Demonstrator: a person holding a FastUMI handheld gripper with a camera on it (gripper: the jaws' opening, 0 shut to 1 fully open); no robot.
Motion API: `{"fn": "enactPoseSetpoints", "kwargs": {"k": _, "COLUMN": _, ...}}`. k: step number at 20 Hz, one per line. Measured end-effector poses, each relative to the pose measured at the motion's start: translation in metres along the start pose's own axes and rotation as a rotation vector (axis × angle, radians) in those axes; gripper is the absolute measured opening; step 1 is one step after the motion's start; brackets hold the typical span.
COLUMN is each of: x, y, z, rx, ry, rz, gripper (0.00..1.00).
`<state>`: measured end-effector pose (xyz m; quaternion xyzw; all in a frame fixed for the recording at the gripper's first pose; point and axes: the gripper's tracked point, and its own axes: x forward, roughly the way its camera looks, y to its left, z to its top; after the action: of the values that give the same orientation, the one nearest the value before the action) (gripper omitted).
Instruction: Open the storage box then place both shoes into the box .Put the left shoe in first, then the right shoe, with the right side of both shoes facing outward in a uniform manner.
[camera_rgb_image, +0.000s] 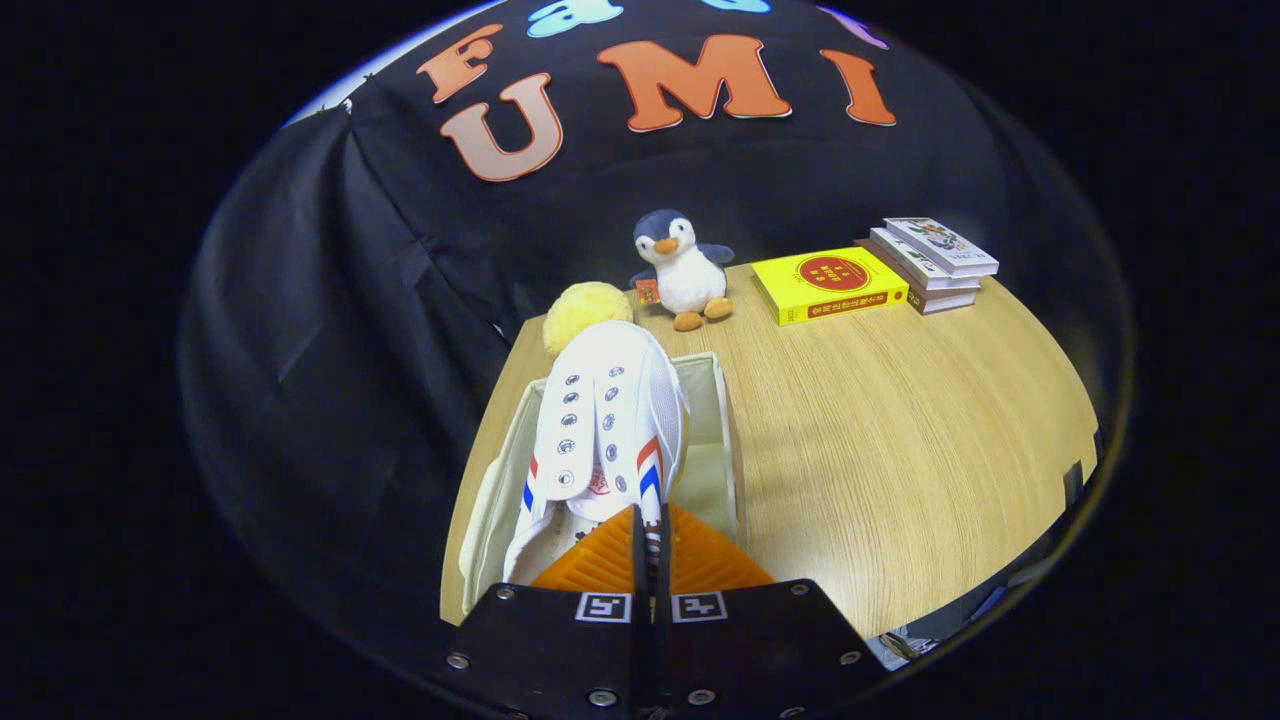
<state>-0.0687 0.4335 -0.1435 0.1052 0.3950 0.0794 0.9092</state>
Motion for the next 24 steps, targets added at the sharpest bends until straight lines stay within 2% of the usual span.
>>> {"fn": "enactPoseSetpoints", "kwargs": {"k": 6, "x": 0.016, "y": -0.008, "z": -0.018, "rx": -0.017, "ry": 0.029, "rz": -0.103, "gripper": 0.01}}
{"fn": "enactPoseSetpoints", "kwargs": {"k": 10, "x": 0.022, "y": -0.007, "z": -0.025, "rx": -0.04, "ry": 0.044, "rz": -0.115, "gripper": 0.04}}
{"fn": "enactPoseSetpoints", "kwargs": {"k": 11, "x": 0.02, "y": 0.0, "z": -0.018, "rx": -0.032, "ry": 0.023, "rz": -0.094, "gripper": 0.14}}
{"fn": "enactPoseSetpoints", "kwargs": {"k": 13, "x": 0.011, "y": -0.001, "z": 0.002, "rx": -0.05, "ry": -0.039, "rz": -0.107, "gripper": 0.27}}
{"fn": "enactPoseSetpoints", "kwargs": {"k": 15, "x": 0.0, "y": -0.001, "z": 0.018, "rx": -0.069, "ry": -0.079, "rz": -0.104, "gripper": 0.49}}
{"fn": "enactPoseSetpoints", "kwargs": {"k": 16, "x": -0.006, "y": -0.002, "z": 0.025, "rx": -0.065, "ry": -0.095, "rz": -0.099, "gripper": 0.54}}
{"fn": "enactPoseSetpoints", "kwargs": {"k": 17, "x": -0.011, "y": -0.004, "z": 0.032, "rx": -0.06, "ry": -0.109, "rz": -0.099, "gripper": 0.65}}
{"fn": "enactPoseSetpoints", "kwargs": {"k": 23, "x": -0.044, "y": -0.037, "z": 0.085, "rx": -0.072, "ry": -0.221, "rz": -0.135, "gripper": 0.98}}
{"fn": "enactPoseSetpoints", "kwargs": {"k": 24, "x": -0.052, "y": -0.044, "z": 0.095, "rx": -0.069, "ry": -0.247, "rz": -0.143, "gripper": 0.98}}
